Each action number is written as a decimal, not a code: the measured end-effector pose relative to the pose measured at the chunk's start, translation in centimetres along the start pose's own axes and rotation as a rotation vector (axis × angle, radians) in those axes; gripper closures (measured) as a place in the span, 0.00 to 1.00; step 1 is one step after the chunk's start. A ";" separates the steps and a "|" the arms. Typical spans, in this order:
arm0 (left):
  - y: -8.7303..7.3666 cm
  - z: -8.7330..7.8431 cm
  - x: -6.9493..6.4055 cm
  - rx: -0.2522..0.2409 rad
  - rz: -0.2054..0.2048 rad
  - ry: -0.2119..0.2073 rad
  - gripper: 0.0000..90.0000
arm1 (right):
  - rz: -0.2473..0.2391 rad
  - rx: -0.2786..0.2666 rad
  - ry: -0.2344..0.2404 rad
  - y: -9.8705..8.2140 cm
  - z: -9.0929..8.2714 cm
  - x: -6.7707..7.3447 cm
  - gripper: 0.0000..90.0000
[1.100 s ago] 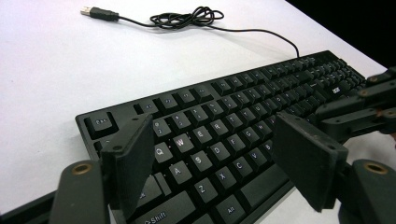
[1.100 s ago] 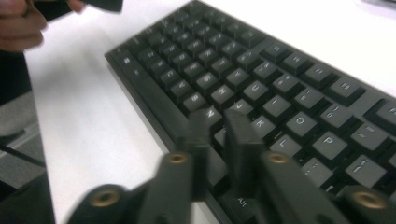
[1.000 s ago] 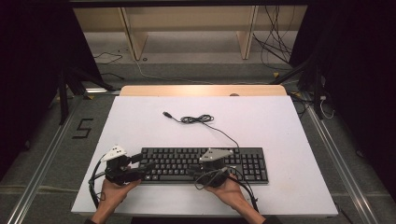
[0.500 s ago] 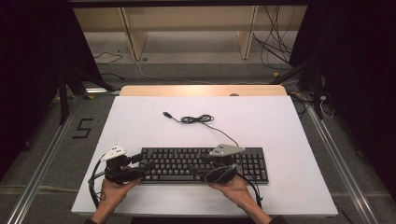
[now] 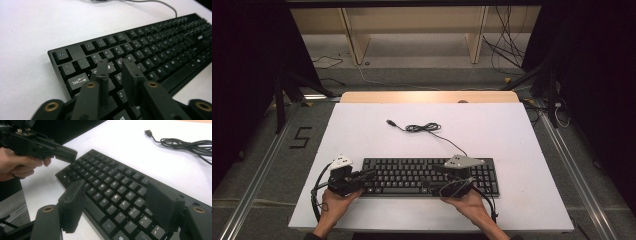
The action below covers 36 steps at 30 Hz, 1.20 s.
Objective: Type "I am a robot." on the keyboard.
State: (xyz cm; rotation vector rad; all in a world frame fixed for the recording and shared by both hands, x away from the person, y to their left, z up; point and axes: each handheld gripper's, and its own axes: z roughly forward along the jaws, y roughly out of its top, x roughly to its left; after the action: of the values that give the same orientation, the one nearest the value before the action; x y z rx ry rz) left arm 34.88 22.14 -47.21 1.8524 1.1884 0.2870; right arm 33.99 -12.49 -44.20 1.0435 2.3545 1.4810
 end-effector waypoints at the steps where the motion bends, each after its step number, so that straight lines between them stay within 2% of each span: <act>1: 0.0 0.1 0.0 0.005 0.001 0.001 0.88 | 0.001 -0.005 -0.001 0.0 -0.1 0.0 0.36; 8: -0.1 0.6 0.1 0.034 0.017 0.013 0.98 | 0.006 -0.018 -0.003 -0.2 -0.8 -0.1 0.35; 26: -0.5 1.6 0.0 0.084 0.033 0.024 0.99 | 0.006 -0.022 0.002 -0.4 -1.3 0.0 0.34; 36: -0.4 1.5 0.0 0.076 0.032 0.020 0.99 | 0.003 -0.023 0.001 -0.4 -1.2 0.1 0.34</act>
State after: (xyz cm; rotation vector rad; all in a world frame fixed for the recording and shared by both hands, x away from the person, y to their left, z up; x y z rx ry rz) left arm 35.50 21.39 -48.39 1.9398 1.1993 0.2824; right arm 33.14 -13.41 -43.87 1.0421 2.3323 1.5060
